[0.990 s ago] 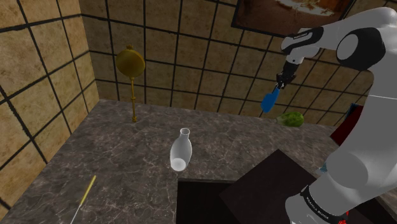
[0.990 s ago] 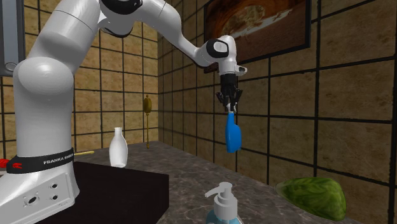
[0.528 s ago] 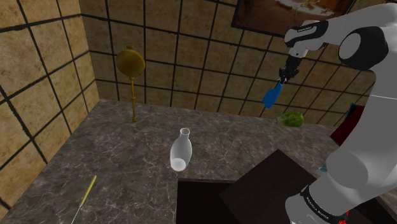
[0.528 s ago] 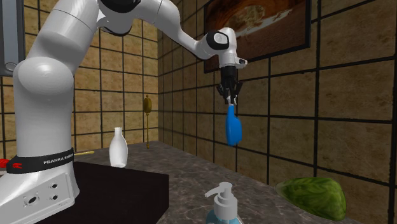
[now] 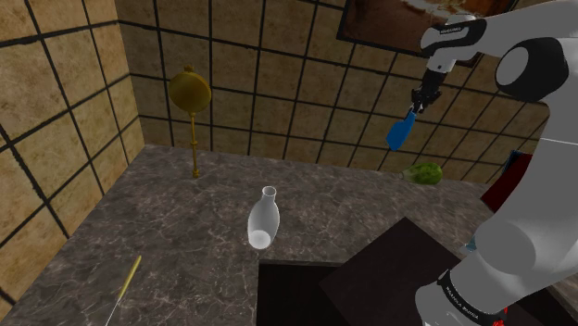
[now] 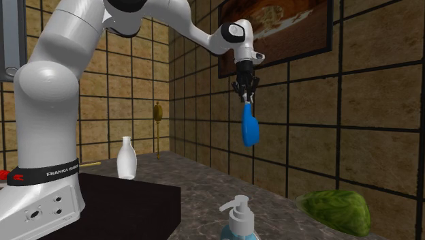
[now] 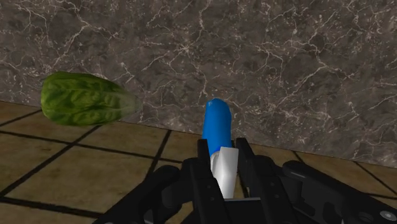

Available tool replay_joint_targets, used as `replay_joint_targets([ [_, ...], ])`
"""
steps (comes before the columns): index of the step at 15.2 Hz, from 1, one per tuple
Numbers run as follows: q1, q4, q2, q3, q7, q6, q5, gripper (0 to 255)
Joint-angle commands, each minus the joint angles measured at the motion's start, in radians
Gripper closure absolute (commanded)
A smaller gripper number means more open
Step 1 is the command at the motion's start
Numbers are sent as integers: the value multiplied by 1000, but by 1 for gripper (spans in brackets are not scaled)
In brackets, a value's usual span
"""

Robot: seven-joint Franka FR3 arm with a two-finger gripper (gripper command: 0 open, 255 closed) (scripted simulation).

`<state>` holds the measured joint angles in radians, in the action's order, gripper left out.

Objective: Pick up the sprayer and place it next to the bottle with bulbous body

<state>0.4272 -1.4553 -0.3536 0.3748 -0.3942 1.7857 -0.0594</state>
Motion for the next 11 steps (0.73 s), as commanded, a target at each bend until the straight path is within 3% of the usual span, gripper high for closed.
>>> replay_joint_targets([
  [1, 3, 27, -1, 1, -2, -26, 0, 255],
  [11, 18, 191, -20, 3, -9, -171, -7, 255],
])
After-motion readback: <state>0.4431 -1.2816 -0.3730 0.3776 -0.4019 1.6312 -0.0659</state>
